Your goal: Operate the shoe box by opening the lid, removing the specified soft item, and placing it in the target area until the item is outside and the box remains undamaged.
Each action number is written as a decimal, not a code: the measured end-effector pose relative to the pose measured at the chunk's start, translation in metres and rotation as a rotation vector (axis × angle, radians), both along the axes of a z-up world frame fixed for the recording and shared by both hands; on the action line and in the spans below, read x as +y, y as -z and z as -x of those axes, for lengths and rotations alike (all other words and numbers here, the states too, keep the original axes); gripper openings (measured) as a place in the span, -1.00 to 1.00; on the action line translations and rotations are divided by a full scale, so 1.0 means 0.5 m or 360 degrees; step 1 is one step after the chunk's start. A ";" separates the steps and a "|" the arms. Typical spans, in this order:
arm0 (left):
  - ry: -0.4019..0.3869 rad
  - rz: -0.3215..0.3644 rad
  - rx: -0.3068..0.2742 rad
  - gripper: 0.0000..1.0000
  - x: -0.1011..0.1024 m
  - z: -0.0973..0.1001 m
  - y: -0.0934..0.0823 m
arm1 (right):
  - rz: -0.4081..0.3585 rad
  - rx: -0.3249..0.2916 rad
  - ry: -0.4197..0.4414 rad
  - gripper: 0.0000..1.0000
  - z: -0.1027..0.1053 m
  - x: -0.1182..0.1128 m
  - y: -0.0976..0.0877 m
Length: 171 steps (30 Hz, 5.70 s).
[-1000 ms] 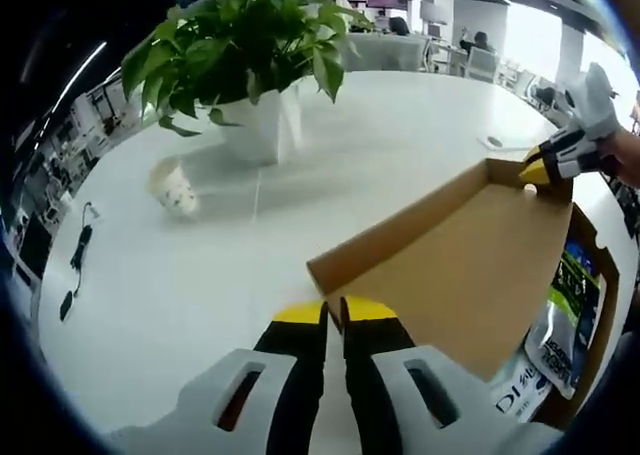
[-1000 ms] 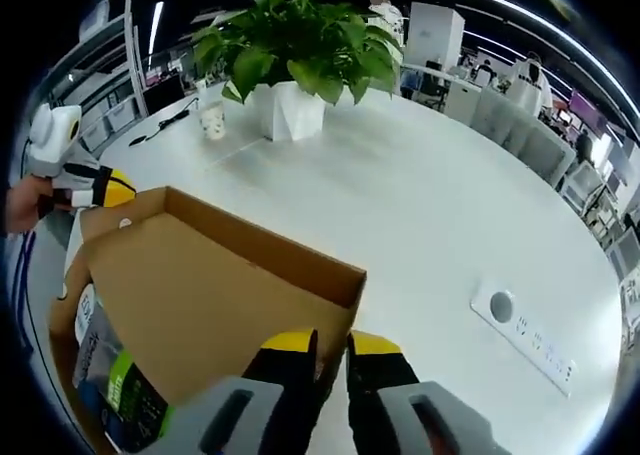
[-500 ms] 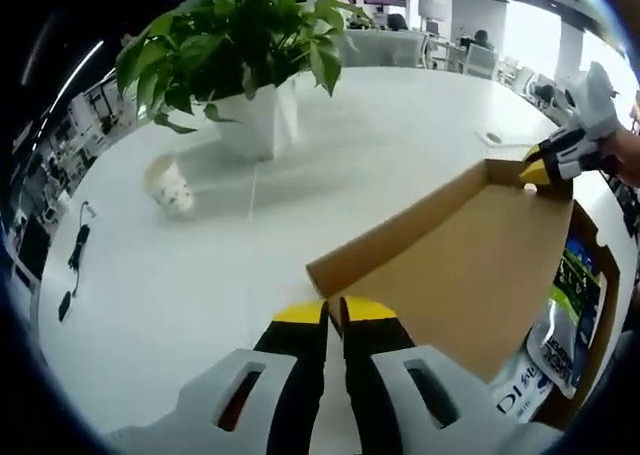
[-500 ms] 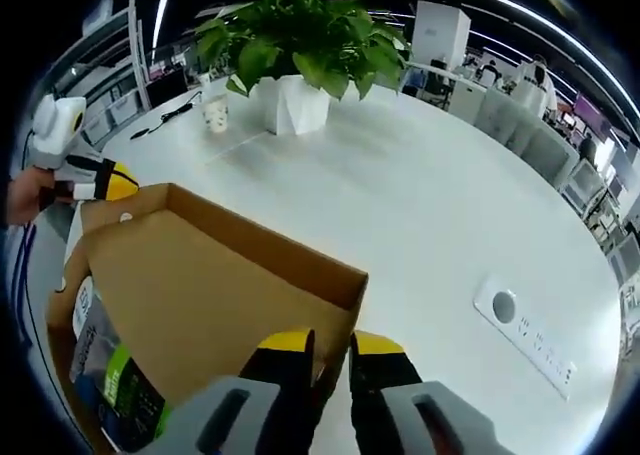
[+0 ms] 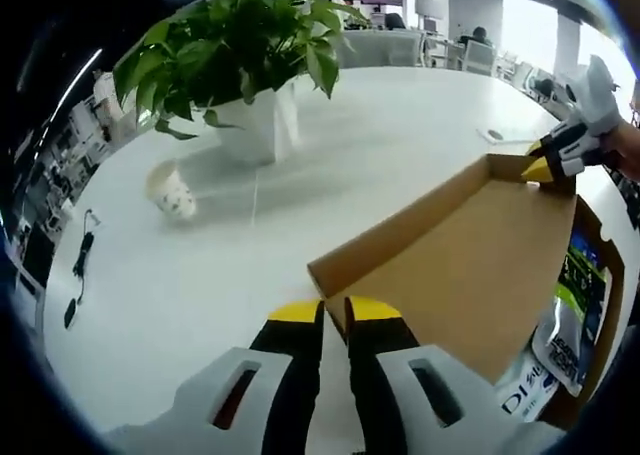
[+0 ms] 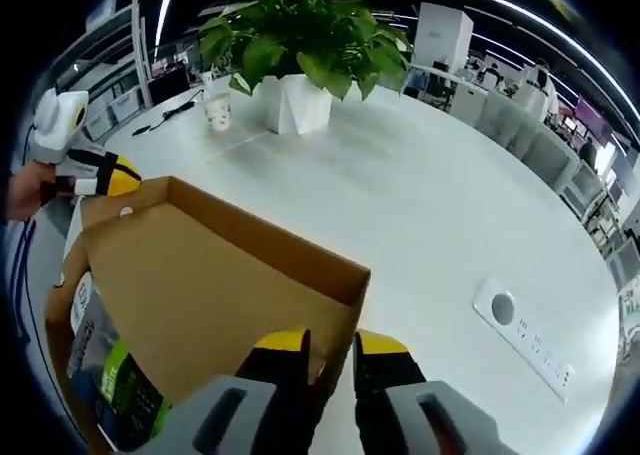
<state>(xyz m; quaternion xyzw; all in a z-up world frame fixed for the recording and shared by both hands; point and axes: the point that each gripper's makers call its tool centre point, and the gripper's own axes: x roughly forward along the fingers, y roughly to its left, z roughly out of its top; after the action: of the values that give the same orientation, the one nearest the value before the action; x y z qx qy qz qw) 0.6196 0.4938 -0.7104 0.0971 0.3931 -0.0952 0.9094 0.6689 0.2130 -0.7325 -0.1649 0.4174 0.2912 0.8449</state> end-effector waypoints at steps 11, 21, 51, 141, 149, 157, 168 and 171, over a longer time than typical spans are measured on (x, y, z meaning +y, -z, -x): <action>-0.0004 -0.0023 -0.0016 -0.74 0.007 0.002 -0.010 | -0.0001 -0.0037 0.0015 -0.68 -0.007 -0.007 -0.015; -0.0020 -0.0038 -0.0048 -0.69 0.013 0.008 -0.032 | -0.0039 -0.0059 0.0035 -0.62 0.000 -0.010 -0.041; -0.0022 0.0108 -0.0274 -0.36 -0.011 0.080 -0.153 | -0.0219 -0.0221 -0.0002 -0.35 0.077 0.012 -0.151; 0.0217 0.0471 -0.0183 -0.14 -0.242 0.324 -0.105 | -0.0430 -0.0013 -0.0092 -0.13 0.362 0.017 -0.082; 0.0204 0.0477 -0.0095 -0.20 -0.257 0.328 -0.062 | -0.0447 0.0051 -0.0053 -0.14 0.347 0.020 -0.058; 0.0130 0.0558 -0.0022 -0.29 -0.269 0.326 -0.029 | -0.0426 0.0076 -0.0074 -0.14 0.328 0.031 -0.045; 0.0070 0.0584 0.0117 -0.53 -0.277 0.336 0.014 | -0.0382 0.0124 -0.0078 -0.23 0.320 0.034 -0.015; 0.0059 0.0582 0.0146 -0.53 -0.278 0.339 0.023 | -0.0378 0.0144 -0.0089 -0.23 0.322 0.041 -0.010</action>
<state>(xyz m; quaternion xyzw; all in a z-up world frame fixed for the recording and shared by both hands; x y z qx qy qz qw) 0.4501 0.3548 -0.7218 -0.0669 0.4083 -0.1862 0.8911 0.5079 0.2337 -0.7277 -0.0620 0.4130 0.3690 0.8303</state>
